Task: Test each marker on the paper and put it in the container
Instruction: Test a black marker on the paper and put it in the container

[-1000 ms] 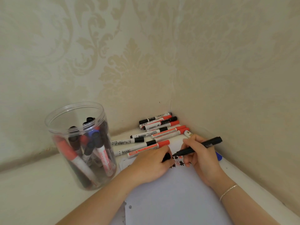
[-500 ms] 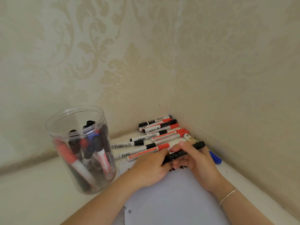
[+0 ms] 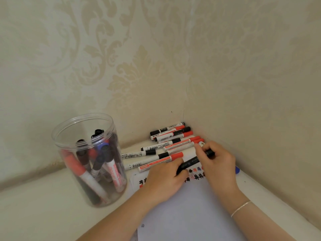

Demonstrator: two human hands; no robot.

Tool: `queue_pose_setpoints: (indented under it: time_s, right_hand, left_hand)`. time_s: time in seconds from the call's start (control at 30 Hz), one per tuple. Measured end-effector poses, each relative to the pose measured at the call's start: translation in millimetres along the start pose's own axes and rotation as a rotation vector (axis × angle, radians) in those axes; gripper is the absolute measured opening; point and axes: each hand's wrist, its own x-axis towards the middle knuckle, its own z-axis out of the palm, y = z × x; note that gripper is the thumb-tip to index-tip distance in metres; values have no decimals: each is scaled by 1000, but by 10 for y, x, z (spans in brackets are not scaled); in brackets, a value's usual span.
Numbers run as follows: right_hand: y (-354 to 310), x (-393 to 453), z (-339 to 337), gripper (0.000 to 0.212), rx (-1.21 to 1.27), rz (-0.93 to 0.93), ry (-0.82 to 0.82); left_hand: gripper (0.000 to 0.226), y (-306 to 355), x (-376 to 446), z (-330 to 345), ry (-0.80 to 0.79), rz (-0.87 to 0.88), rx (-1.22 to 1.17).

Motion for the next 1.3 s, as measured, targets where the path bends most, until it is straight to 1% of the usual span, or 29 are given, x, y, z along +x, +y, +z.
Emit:
queue_pose_setpoints:
  time_s: [0.07,0.2,0.33,0.43,0.5,0.57,0.7,0.77,0.87,1.0,1.1,1.3]
  right_hand:
    - [6,7,0,32,-69,-57,24]
    - [28,5,6,33,-128,-125,37]
    - [-15,61,26,31,-175,-128,-15]
    - [-67,99,-9,32,-226,-122,-95]
    - [-95,119,-31,34,-242,-85,-126]
    - [-122,137,-28,35,-227,2,-126]
    - [-104,109,41,33,-68,206,-81]
    - [-99,76,66,35,4,281,-57]
    - [-114,56,103,44,66,344,-43]
    - [-130,41,222,43,105,347,-76]
    - [-127,5,314,39,104,347,-94]
    - [-177,-20,340,38,112,372,-112]
  left_hand:
    - [23,9,1,17,3,-10,6]
    - [24,18,-1,30,-7,-24,27]
    - [25,22,-7,6,-20,-52,13]
    - [25,47,-21,-10,-11,-70,40]
    - [25,52,-34,-12,-5,-87,31]
    - [19,35,-39,-27,-7,-121,-79]
    - [6,25,-61,-129,30,-175,-587]
    - [15,36,-91,-181,60,-178,-765]
    - [34,37,-97,-226,102,-187,-920]
    - [52,23,-79,-272,124,-303,-1145]
    - [55,5,-79,-292,152,-323,-1222]
    - [52,25,-95,-310,229,-327,-1181]
